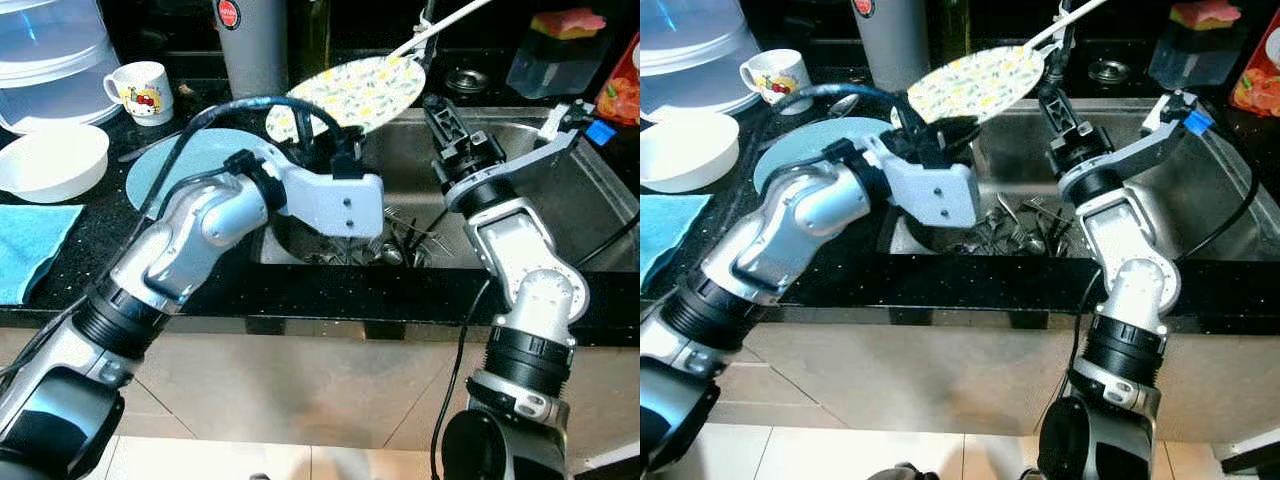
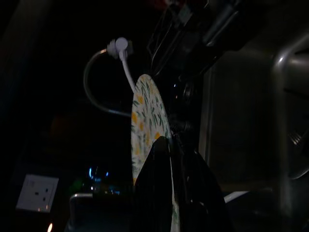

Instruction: Kitchen organization

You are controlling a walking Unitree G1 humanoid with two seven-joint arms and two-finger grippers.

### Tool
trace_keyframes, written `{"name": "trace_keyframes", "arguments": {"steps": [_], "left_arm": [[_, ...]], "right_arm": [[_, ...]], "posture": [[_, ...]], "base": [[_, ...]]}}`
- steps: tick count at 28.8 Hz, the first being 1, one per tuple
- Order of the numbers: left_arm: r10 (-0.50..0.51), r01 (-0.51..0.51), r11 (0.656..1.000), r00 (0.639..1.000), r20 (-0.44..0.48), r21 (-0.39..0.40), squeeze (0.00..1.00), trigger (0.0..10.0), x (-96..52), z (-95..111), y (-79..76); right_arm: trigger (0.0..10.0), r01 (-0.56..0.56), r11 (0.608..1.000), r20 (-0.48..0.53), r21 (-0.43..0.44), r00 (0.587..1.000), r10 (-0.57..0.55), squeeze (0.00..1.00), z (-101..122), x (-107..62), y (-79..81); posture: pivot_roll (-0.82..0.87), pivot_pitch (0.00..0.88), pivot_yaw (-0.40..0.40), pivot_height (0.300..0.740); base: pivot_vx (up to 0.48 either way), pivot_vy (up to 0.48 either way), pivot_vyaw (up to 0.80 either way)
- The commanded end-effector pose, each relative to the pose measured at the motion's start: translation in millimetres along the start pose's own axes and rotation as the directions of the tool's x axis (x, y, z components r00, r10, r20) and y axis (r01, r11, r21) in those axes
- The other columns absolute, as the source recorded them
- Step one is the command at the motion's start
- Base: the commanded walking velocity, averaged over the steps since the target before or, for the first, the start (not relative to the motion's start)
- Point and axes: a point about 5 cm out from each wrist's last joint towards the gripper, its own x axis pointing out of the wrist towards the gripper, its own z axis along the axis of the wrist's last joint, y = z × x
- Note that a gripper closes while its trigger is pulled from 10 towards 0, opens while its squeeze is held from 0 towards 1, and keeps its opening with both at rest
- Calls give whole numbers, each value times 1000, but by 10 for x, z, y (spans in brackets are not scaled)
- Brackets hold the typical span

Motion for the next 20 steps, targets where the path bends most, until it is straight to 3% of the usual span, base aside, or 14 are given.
{"name": "trace_keyframes", "arguments": {"steps": [1,9,14,17,20], "left_arm": [[-40,39,999,998,51,25,0,10000,-27,71,-55],[-71,69,997,992,101,24,0,10000,-41,146,-149],[-18,16,999,998,60,44,0,10000,-19,68,-66],[47,-47,995,999,3,91,0,10000,4,-60,87],[54,-51,992,998,-23,119,0,10000,-11,-136,139]], "right_arm": [[10000,-12,999,-19,35,1000,13,0,7,22,26],[10000,-21,999,-32,42,999,23,0,39,37,44],[10000,-12,1000,-29,28,1000,13,0,63,36,32],[10000,8,1000,-25,20,1000,-7,0,88,8,-13],[10000,13,1000,-20,24,1000,-13,0,98,-6,-23]], "posture": [[107,83,29,740],[104,77,28,740],[103,80,28,740],[106,84,26,740],[107,88,26,740]], "base": [[0,0,0],[0,0,0],[0,0,0],[0,0,0],[0,0,0]]}}
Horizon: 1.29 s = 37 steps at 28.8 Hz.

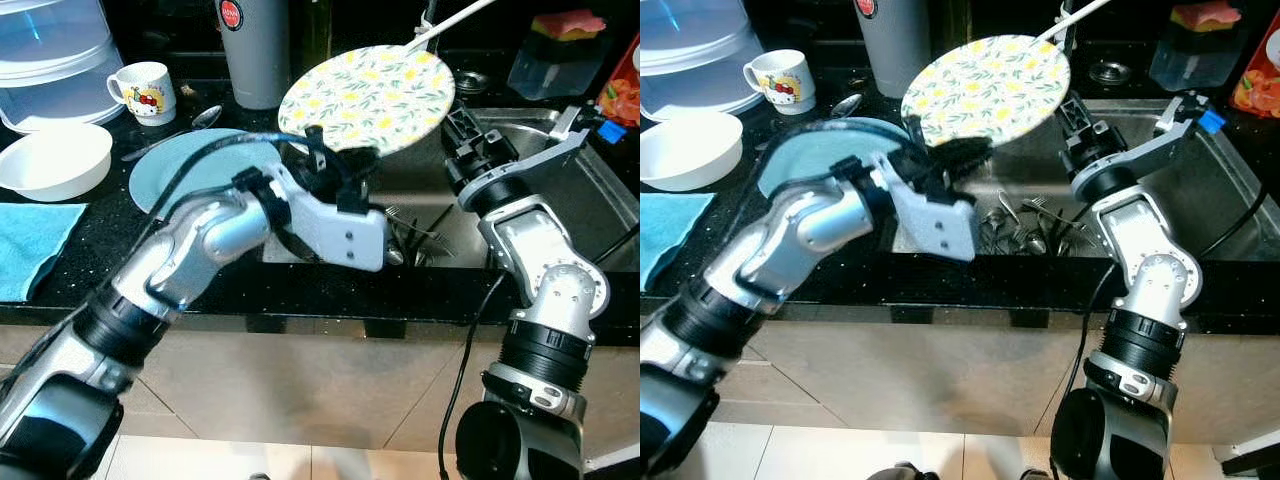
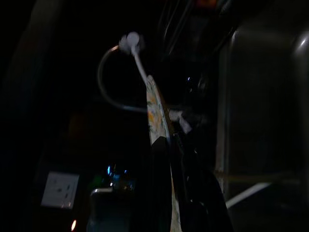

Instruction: Kitchen organization

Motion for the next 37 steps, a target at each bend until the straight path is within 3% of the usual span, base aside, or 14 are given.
{"name": "trace_keyframes", "arguments": {"steps": [1,11,27,32,37], "left_arm": [[19,-19,999,1000,-3,40,0,10000,-18,-32,74],[-10,8,1000,998,58,28,0,10000,6,91,-59],[-17,15,999,999,35,46,0,10000,-4,14,-73],[-34,32,999,997,65,33,0,10000,6,74,-136],[-37,34,999,994,101,25,0,10000,26,148,-175]], "right_arm": [[10000,2,1000,-2,11,1000,-2,0,4,-4,3],[10000,-18,999,-22,40,1000,19,0,-46,36,58],[10000,-137,990,6,26,991,137,0,-6,5,217],[10000,-156,987,-29,40,987,157,0,-63,7,249],[10000,-101,994,-96,38,990,104,0,-198,10,175]], "posture": [[107,88,26,740],[104,94,24,740],[102,97,22,740],[101,97,22,740],[100,97,21,740]], "base": [[0,0,0],[0,0,0],[0,0,0],[0,0,0],[0,0,0]]}}
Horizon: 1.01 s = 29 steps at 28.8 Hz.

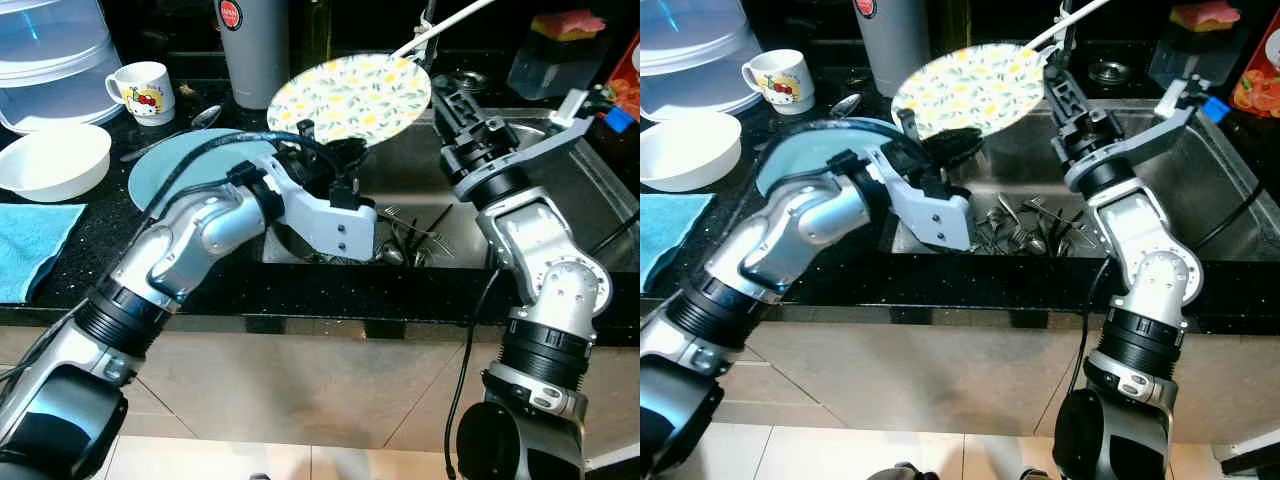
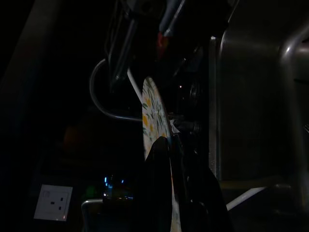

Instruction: Kitchen organization

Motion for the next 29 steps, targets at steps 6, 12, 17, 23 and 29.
{"name": "trace_keyframes", "arguments": {"steps": [6,12,17,23,29], "left_arm": [[-19,19,1000,998,66,5,0,10000,23,130,-73],[-28,28,1000,996,80,4,0,10000,19,155,-94],[-39,39,999,995,88,3,0,10000,8,174,-122],[-32,27,999,994,109,45,0,10000,9,196,-125],[-57,52,998,992,114,40,1000,10000,4,182,-166]], "right_arm": [[10000,27,1000,-59,4,998,-27,0,-146,-2,-42],[4000,51,999,-74,-4,996,-52,0,-192,0,-52],[0,74,997,-78,-16,994,-75,0,-214,3,-67],[0,79,997,-78,-20,994,-80,0,-221,1,-69],[0,86,996,-78,-23,993,-88,0,-232,-2,-79]], "posture": [[99,99,21,740],[100,99,21,740],[100,99,21,740],[100,97,21,740],[100,85,22,740]], "base": [[0,0,0],[0,0,0],[0,0,0],[0,0,0],[0,0,0]]}}
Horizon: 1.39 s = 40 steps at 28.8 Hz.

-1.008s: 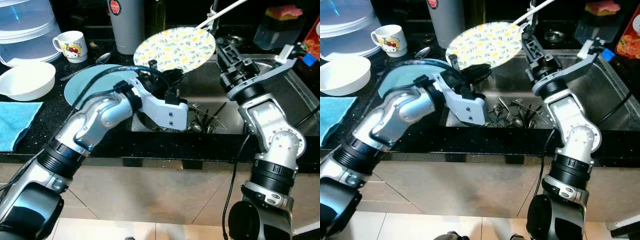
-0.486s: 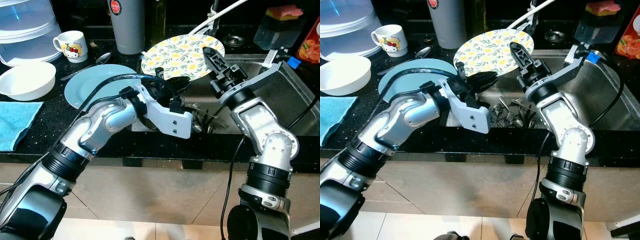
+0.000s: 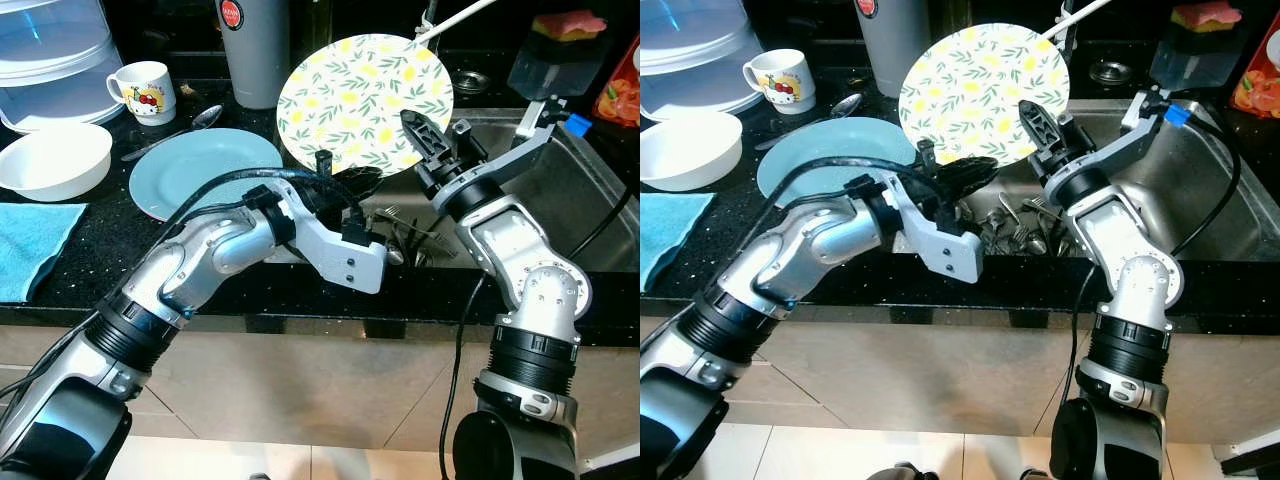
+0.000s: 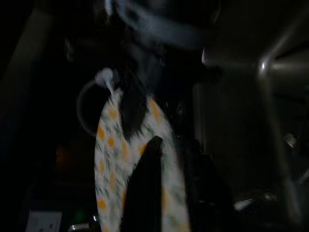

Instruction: Kitchen organization

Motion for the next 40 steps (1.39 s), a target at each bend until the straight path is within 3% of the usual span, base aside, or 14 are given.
{"name": "trace_keyframes", "arguments": {"steps": [1,2,3,5,6,15,23,26,29,30,32,33,36,40], "left_arm": [[-5,6,1000,999,34,-16,1000,10000,15,53,19],[2,0,999,999,32,-48,1000,10000,16,56,33],[-10,12,996,1000,24,-84,1000,10000,11,58,35],[-27,32,989,999,33,-144,1000,10000,-3,80,32],[-34,51,960,997,68,-276,0,10000,-34,144,45],[5,48,800,996,87,-598,0,10000,-33,233,106],[-6,-197,664,963,-269,-721,0,10000,72,-210,104],[-39,-361,412,911,-412,-837,0,10000,75,-408,128],[-57,-398,370,892,-448,-839,0,10000,74,-447,107],[-74,-415,364,879,-470,-834,0,10000,75,-470,79],[-101,-440,362,858,-504,-822,0,10000,79,-494,50],[-116,-454,343,848,-517,-822,0,10000,75,-508,29],[-145,-484,296,829,-540,-823,0,10000,67,-530,-7],[-178,-505,253,814,-553,-825,0,10000,64,-525,-26]], "right_arm": [[0,20,1000,-16,-3,1000,-20,0,-51,-8,-27],[7294,23,1000,-13,-7,1000,-23,0,-49,-9,-31],[10000,27,1000,-10,-11,1000,-27,0,-44,-10,-38],[10000,42,999,1,-18,999,-42,0,-30,-10,-59],[10000,87,995,37,-41,996,-85,0,21,-12,-120],[10000,335,935,214,-120,928,-305,0,296,-77,-477],[10000,516,802,175,-300,857,-485,0,130,-128,-751],[10000,583,719,175,-378,808,-563,0,49,-184,-871],[10000,600,736,178,-313,798,-575,27,42,-203,-907],[10000,623,725,186,-294,782,-596,259,43,-226,-946],[10000,650,704,196,-287,759,-621,345,43,-252,-996],[10000,665,690,207,-287,746,-633,808,52,-272,-1019],[10000,677,694,241,-245,736,-633,1000,92,-301,-1029],[10000,680,708,321,-191,725,-609,1000,203,-321,-987]], "posture": [[100,84,23,740],[101,82,23,740],[101,80,23,740],[100,79,24,740],[100,78,25,740],[105,73,25,740],[103,78,24,740],[102,88,28,740],[100,91,31,740],[100,92,32,740],[99,94,33,740],[99,95,35,740],[98,100,39,740],[99,102,41,740]], "base": [[0,0,0],[0,0,0],[0,0,0],[0,0,0],[0,0,0],[0,0,0],[0,0,0],[0,0,0],[0,0,0],[0,0,0],[0,0,0],[0,0,0],[0,0,0],[0,0,0]]}}
